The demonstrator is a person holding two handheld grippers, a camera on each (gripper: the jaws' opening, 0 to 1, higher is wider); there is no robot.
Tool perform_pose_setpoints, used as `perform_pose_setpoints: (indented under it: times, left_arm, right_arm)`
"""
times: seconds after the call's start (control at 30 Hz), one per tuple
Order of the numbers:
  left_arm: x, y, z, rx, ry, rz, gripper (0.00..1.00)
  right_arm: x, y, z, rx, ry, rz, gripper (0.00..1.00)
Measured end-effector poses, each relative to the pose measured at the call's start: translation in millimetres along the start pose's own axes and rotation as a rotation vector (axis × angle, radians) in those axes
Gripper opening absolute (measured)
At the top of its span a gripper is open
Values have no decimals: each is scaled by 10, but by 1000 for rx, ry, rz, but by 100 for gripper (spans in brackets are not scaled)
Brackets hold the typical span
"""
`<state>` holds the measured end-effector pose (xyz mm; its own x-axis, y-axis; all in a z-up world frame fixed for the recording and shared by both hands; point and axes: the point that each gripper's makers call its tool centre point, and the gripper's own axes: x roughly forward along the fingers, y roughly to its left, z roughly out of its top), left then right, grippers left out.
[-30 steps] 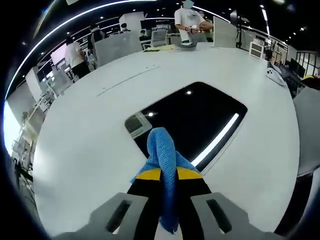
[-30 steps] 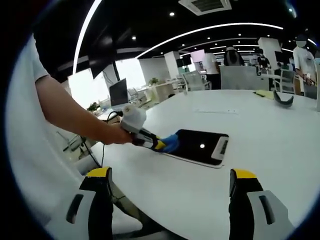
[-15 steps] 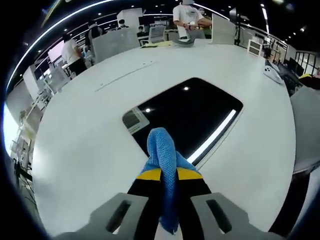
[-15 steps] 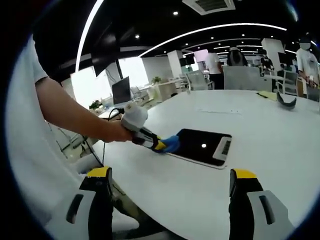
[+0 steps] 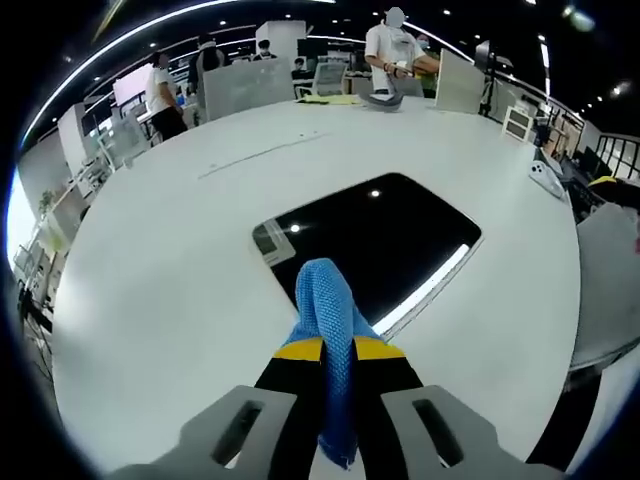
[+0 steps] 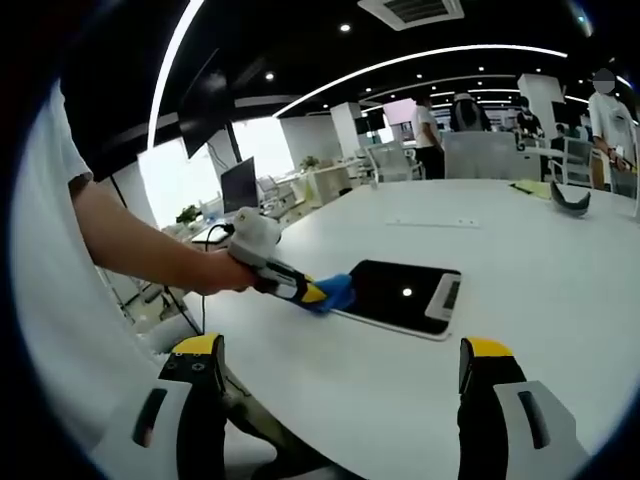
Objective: Wipe the mirror surface with the cleaning cloth until all visible marks leave the cleaned area.
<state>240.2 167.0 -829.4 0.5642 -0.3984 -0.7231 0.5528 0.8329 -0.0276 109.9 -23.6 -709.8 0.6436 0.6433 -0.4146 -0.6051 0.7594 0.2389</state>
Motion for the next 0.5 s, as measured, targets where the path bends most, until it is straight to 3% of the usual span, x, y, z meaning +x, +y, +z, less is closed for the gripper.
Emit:
perform_pose_setpoints:
  times: [0.27, 0.5]
  left_arm:
    - [-204, 13, -41, 12, -31, 0, 7]
    - [-398, -23, -246, 4, -14, -23, 7]
  right_arm:
    - [26, 6, -8, -4, 8, 8, 97]
    - [55, 11, -32, -7, 20, 16, 97]
